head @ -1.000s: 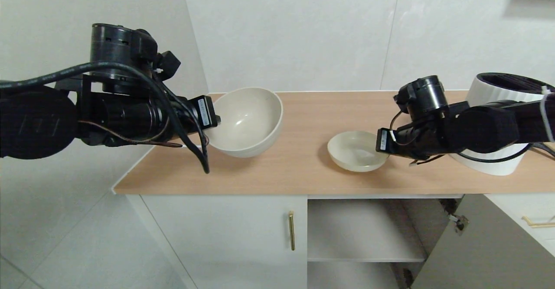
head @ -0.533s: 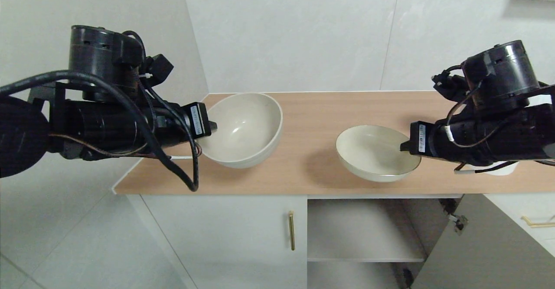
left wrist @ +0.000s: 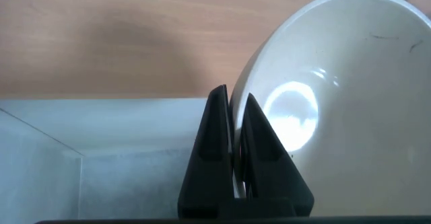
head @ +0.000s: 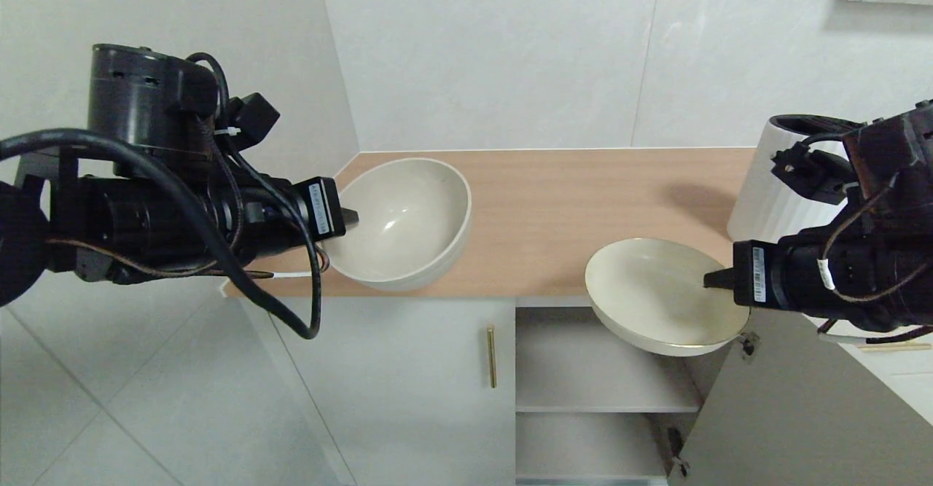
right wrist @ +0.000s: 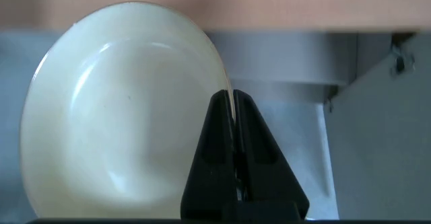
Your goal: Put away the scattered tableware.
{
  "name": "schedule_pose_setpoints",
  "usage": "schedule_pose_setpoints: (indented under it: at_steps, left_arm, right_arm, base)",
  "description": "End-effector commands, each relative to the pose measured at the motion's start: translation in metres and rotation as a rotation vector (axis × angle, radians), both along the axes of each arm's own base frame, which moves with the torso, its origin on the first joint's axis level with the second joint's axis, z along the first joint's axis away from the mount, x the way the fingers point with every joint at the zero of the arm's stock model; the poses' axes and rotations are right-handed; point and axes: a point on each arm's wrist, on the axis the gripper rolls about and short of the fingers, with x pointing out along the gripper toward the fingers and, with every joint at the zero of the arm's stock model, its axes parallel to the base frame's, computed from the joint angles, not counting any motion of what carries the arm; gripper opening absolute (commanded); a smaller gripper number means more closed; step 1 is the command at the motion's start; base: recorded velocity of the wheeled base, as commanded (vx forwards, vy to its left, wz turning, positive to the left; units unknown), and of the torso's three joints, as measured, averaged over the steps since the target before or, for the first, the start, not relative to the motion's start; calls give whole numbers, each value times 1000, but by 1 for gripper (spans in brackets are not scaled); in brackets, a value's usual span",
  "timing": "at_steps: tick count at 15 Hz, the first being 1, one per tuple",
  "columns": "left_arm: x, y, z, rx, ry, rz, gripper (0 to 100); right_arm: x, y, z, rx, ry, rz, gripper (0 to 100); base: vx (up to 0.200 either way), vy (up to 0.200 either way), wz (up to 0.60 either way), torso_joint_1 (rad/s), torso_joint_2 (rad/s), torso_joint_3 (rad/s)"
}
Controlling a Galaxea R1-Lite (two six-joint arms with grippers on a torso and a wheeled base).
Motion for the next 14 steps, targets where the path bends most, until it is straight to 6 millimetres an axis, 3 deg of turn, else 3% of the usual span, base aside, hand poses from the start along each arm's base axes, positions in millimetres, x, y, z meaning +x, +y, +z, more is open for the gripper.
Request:
schedule_pose_setpoints:
  at_steps: [1, 6, 9, 14]
  left_arm:
    - [1, -1, -2, 2, 8, -3, 0]
    - [-1, -14, -22, 37, 89, -63, 0]
    - [-5, -16, -34, 116, 181, -125, 0]
    - [-4, -23, -43, 150, 221, -158, 0]
  right_arm:
    - [-14, -3, -7, -12, 15, 15, 0]
    - [-24, -1, -34, -54, 99, 17, 0]
    - [-23, 5, -40, -65, 119, 35, 0]
    - [-15, 10, -56, -86, 120, 17, 0]
  base:
    - [0, 0, 0, 0, 0, 0]
    - [0, 0, 0, 0, 0, 0]
    - [0, 0, 0, 0, 0, 0]
    - [0, 0, 0, -127, 354, 229]
